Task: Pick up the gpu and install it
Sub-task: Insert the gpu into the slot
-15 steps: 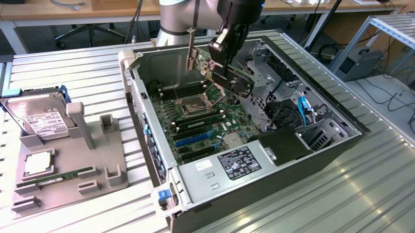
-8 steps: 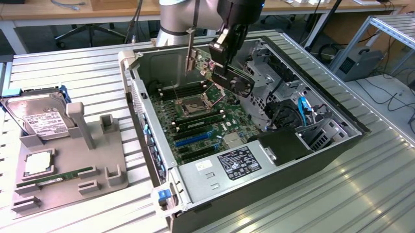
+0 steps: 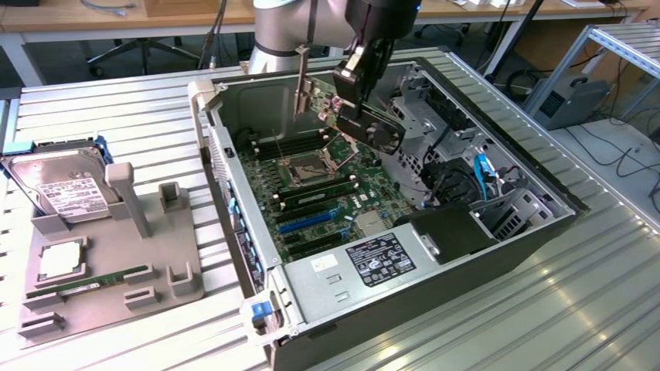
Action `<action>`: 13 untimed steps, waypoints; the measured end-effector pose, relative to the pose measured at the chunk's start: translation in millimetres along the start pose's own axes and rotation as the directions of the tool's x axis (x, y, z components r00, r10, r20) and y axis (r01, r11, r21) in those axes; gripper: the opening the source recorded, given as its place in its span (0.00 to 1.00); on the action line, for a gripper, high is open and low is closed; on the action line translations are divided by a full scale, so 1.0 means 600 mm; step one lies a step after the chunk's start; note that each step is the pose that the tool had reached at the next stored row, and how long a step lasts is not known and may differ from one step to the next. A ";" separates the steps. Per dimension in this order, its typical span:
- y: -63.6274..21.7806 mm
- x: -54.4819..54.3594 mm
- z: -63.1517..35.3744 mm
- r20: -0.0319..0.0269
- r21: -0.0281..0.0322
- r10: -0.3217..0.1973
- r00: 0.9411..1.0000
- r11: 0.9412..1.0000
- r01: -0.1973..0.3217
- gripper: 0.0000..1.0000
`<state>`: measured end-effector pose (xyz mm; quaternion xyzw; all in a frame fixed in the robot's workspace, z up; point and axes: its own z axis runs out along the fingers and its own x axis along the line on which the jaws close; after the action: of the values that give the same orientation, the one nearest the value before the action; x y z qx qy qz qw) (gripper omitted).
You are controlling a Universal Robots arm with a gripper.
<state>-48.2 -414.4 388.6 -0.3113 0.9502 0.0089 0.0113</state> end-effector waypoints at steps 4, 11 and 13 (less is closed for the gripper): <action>0.000 0.000 0.000 0.000 0.000 -0.012 1.000 1.000 0.012 0.27; 0.000 0.000 0.000 0.000 -0.001 -0.030 1.000 1.000 0.030 0.27; 0.000 0.000 0.000 0.000 -0.001 -0.035 0.999 0.999 0.035 0.27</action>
<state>-48.2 -414.4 388.5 -0.3281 0.9445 0.0091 0.0111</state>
